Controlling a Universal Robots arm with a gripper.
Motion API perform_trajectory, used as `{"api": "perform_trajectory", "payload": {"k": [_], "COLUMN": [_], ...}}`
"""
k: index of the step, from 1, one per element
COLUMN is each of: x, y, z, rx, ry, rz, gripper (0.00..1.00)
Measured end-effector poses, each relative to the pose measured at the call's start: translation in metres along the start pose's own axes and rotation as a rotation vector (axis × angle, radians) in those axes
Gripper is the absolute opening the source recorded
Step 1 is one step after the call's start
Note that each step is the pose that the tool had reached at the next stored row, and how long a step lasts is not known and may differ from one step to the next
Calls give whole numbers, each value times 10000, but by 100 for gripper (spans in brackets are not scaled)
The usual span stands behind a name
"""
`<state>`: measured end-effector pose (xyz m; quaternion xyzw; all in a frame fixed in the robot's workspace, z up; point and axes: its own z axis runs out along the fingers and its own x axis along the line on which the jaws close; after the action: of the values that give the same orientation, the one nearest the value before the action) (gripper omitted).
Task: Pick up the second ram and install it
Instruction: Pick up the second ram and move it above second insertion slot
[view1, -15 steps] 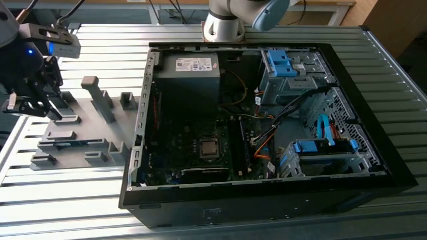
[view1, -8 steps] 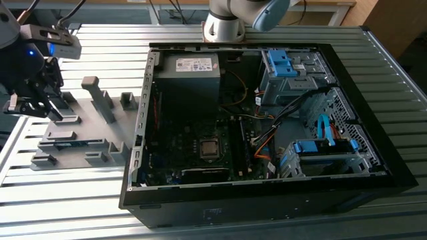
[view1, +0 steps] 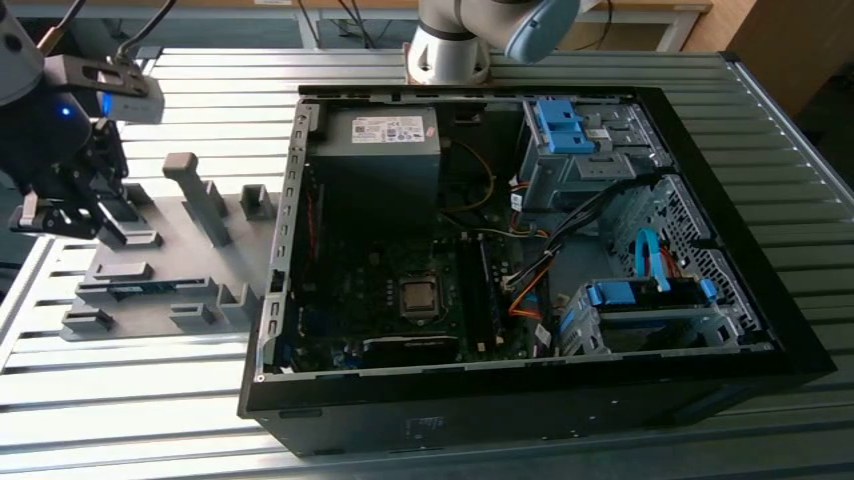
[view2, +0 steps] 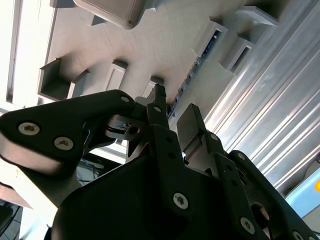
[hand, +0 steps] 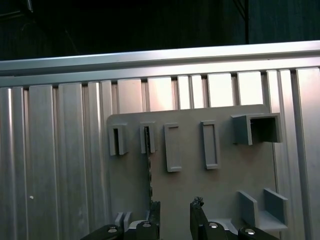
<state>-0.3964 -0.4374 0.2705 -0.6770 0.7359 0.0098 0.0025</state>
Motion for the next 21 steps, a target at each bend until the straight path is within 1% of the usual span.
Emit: {"api": "perform_trajectory", "payload": {"k": [4, 21], "x": [8, 12], "y": [0, -1], "z": [9, 57], "rx": [-21, -21], "ry": [2, -1], "rz": [2, 0], "gripper": [37, 37]}}
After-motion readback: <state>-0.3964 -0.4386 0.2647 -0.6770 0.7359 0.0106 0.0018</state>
